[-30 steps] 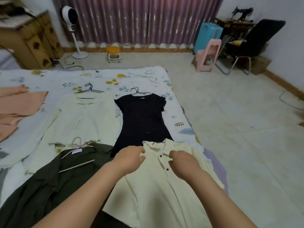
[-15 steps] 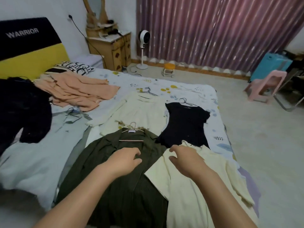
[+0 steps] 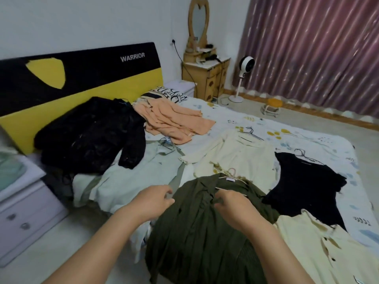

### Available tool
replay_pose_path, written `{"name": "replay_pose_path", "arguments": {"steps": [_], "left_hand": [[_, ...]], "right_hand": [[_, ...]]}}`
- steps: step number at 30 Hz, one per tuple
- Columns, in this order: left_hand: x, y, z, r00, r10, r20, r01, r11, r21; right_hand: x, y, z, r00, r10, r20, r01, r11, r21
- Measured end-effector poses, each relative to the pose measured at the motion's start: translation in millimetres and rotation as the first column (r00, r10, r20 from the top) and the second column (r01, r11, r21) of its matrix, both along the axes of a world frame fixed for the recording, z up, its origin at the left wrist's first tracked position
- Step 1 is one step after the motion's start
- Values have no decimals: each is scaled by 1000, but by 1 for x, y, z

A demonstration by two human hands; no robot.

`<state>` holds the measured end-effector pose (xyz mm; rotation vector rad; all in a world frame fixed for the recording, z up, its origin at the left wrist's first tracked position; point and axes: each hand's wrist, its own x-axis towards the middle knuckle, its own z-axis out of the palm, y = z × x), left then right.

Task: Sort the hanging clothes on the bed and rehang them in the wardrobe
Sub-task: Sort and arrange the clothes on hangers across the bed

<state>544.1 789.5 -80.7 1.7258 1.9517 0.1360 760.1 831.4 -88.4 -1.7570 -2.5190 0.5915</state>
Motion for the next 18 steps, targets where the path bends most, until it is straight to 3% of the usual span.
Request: {"name": "replay_pose_path", "arguments": {"steps": [8,18], "left_hand": [[-123,15,-3,999,31,-23,-31,1000,-5],[-197,77,-25,998,59,1,-59,998,0]], "right_hand": [[-126,15,-10,1000,13,-15,-14,1000,-3],[-211,79,-30,999,26,-30,-28,998,-50]]}}
